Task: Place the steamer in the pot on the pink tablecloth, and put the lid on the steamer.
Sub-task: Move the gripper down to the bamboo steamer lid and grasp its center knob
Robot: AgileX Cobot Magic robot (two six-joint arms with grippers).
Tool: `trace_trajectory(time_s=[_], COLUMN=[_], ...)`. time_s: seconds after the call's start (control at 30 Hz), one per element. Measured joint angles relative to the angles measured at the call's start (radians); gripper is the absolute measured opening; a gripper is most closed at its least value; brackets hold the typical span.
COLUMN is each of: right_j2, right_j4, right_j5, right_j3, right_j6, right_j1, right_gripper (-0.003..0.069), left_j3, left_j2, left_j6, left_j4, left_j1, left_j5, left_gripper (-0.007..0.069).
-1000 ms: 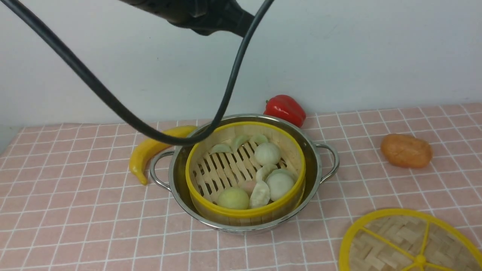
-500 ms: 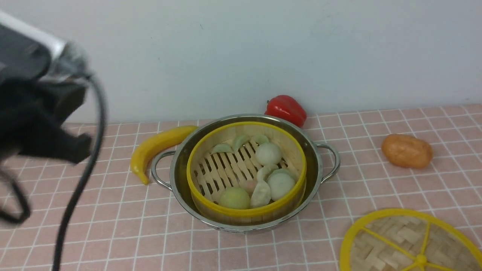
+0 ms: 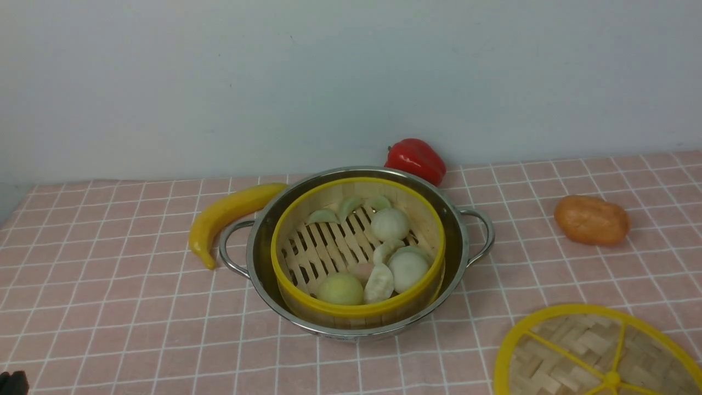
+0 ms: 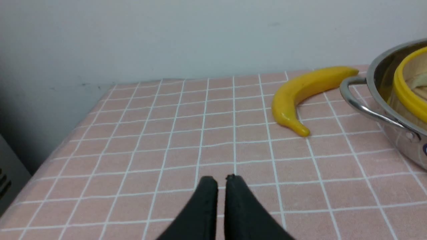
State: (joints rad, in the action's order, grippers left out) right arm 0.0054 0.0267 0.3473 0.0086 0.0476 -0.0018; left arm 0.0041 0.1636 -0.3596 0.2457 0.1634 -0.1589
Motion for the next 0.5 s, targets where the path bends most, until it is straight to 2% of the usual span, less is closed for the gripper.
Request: trace_trajectory(time_s=[0.23,0.33,0.5], right_j2=[0.0,0.0,0.0], right_j4=[0.0,0.0,0.0], right_j5=[0.0,0.0,0.001], right_j3=[0.0,0.0,0.0], right_j6=[0.0,0.0,0.0], right_j1=[0.0,0.0,0.0], right_gripper=[0.024,0.024,0.024], left_j3=[0.003,0.003,0.003], left_j2=[-0.15,-0.16,-0.161], left_j6=[-0.016,-0.016,-0.016], left_j4=[-0.043,-0.054,-0.056], left_j1=[0.0,0.001,0.002], left_j5=[-0.1,-0.162,-0.175], left_gripper=[0.0043,0.0052,0.0054])
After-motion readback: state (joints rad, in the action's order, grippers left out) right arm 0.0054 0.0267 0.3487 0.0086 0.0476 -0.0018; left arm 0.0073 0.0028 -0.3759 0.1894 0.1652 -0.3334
